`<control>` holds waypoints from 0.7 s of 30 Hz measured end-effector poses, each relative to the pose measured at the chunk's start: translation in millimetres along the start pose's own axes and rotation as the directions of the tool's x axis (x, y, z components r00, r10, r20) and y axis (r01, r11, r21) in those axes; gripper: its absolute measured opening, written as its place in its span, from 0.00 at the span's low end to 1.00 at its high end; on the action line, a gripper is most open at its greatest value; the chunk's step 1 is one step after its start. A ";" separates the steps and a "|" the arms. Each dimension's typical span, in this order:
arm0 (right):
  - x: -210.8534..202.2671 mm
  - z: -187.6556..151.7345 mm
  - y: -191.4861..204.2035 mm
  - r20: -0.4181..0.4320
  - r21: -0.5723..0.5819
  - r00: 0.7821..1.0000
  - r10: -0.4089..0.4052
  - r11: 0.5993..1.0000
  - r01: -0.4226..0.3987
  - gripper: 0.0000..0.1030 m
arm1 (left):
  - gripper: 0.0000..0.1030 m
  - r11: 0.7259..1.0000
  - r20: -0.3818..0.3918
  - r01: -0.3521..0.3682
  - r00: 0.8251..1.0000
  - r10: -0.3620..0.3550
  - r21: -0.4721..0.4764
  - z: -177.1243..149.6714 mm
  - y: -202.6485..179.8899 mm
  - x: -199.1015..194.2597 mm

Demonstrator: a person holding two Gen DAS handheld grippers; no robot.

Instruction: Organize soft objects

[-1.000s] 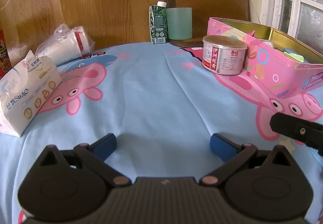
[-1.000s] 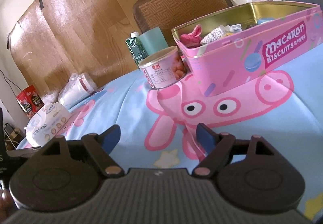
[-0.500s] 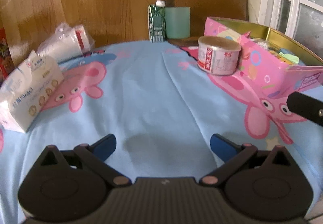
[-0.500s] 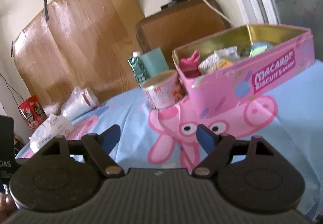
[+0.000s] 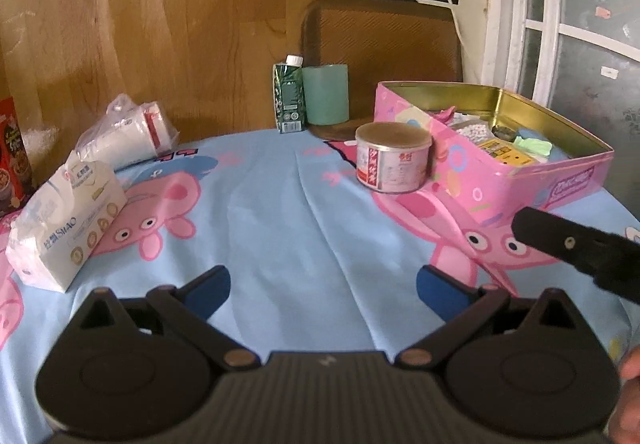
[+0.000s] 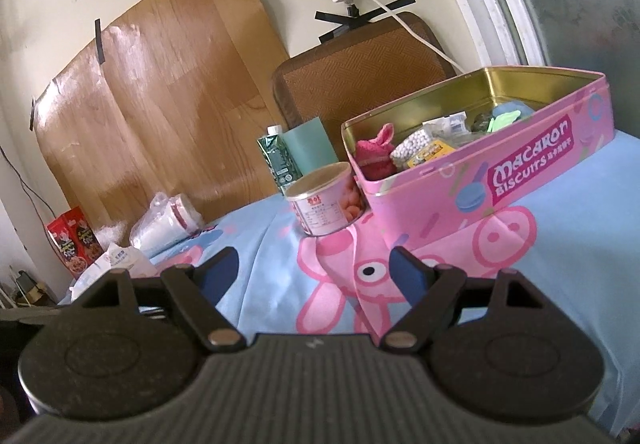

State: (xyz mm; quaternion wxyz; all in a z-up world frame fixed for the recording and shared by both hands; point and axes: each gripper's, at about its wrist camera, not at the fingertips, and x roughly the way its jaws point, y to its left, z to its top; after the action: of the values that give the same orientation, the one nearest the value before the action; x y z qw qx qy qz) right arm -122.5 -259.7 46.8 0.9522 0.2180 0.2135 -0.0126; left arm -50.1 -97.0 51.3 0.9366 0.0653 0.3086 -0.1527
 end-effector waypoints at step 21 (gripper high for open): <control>-5.6 -3.6 -4.4 0.002 0.022 1.000 -0.002 1.000 0.002 0.82 | 1.00 0.997 0.009 -0.046 0.999 0.046 0.069 -4.8 -9.8 -1.0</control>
State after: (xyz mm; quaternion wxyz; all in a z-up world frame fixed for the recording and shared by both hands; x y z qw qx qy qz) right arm -129.6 -262.5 44.4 0.9499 0.2284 0.2128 -0.0159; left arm -56.7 -105.0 47.7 0.9382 0.1041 0.2981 -0.1420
